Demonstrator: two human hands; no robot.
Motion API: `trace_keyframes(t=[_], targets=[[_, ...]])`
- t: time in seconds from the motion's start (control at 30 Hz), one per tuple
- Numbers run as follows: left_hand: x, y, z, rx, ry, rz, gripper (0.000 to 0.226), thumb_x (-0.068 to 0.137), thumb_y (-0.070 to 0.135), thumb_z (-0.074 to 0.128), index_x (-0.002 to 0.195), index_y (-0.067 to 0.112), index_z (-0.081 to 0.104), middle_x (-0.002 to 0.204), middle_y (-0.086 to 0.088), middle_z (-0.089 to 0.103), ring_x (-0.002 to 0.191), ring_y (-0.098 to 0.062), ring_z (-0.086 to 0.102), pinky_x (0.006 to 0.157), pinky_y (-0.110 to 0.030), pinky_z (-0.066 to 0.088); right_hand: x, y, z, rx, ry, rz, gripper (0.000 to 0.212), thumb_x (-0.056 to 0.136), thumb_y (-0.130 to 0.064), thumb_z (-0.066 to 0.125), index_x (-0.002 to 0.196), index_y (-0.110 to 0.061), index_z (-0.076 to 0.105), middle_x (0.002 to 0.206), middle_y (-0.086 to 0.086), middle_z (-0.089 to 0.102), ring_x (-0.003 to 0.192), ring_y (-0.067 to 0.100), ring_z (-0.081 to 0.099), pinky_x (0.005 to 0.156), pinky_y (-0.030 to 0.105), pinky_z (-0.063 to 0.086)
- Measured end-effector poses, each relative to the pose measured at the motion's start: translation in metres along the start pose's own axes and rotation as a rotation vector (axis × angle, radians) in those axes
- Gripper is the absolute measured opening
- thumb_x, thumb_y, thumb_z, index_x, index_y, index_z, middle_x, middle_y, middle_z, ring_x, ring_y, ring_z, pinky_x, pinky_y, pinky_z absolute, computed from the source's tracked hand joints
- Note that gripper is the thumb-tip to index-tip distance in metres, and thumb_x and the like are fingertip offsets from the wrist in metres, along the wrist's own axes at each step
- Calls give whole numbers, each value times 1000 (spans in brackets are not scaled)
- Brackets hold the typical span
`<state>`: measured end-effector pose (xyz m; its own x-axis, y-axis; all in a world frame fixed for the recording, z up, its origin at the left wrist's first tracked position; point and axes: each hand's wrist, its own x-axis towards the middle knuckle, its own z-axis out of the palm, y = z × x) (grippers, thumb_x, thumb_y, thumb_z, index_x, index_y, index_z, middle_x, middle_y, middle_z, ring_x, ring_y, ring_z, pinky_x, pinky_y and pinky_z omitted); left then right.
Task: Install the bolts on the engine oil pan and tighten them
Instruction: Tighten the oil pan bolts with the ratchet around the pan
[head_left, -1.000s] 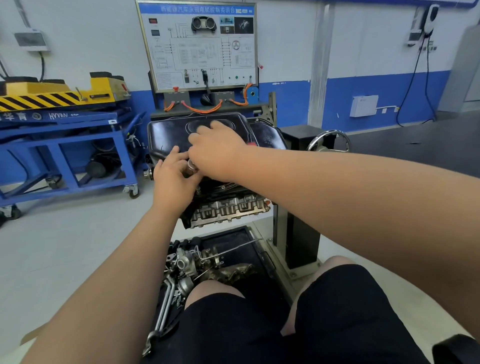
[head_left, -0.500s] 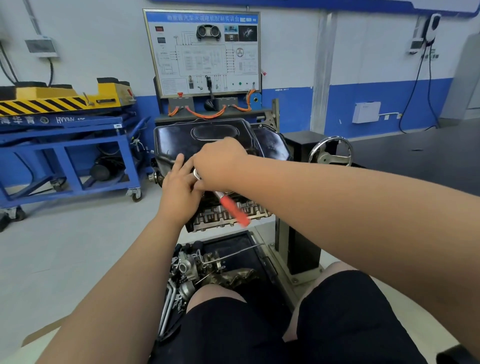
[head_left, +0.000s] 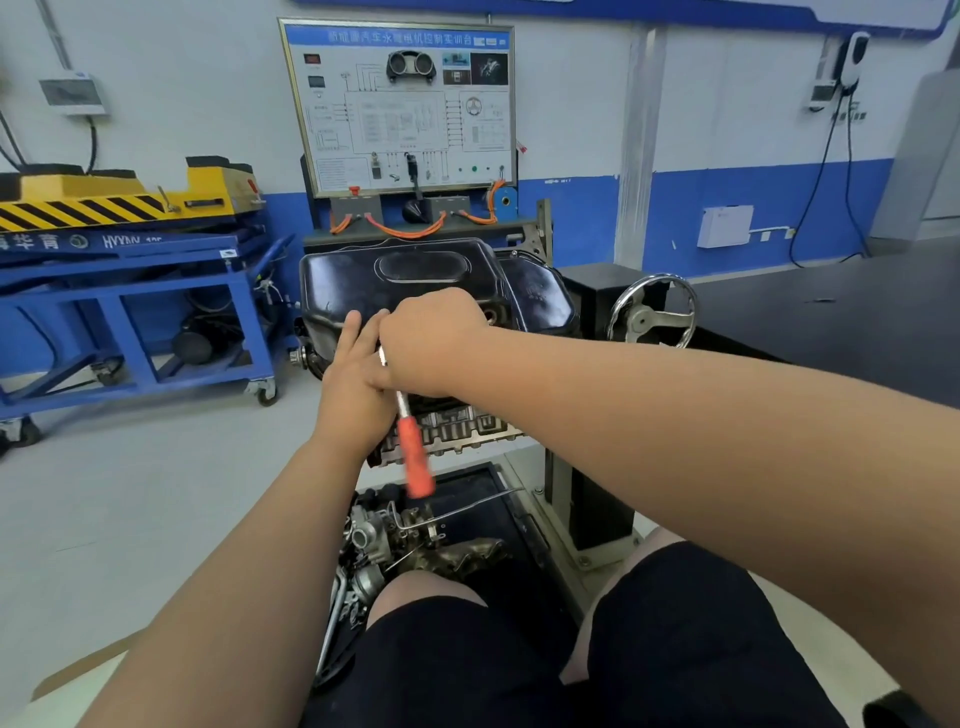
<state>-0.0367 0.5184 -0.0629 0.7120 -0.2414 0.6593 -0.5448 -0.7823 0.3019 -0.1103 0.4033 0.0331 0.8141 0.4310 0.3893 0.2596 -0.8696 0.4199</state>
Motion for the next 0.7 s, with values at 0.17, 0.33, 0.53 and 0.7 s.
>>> trace_keyframes(t=[0.17,0.33,0.53,0.7], targets=[[-2,5,-2,-45,90,-5,37,95,8,41,130,3,52,142,-15,44,140,-36,25,98,-54,41,8,8,-4,-243,95,-253,26,97,-23,46,120,-16,56,122,3,53,118,24,43,85,37,36],[-3,5,-2,-4,66,-10,40,96,15,39,134,6,48,143,-14,40,138,-38,27,94,-59,42,8,6,3,-231,134,-269,28,96,-22,47,122,-17,57,123,3,51,117,24,45,86,36,34],[-9,-1,6,-15,75,-27,65,92,18,53,150,27,26,159,6,15,143,-4,-7,113,-44,16,-5,-1,3,116,-23,38,30,91,-51,39,82,-24,51,65,-6,37,57,15,35,54,30,27],[1,-2,5,125,-4,10,56,95,18,34,150,18,27,158,-4,18,148,-23,0,118,-45,13,3,5,-1,-121,48,-168,26,95,-31,46,114,-21,61,114,-1,60,107,21,50,80,36,36]])
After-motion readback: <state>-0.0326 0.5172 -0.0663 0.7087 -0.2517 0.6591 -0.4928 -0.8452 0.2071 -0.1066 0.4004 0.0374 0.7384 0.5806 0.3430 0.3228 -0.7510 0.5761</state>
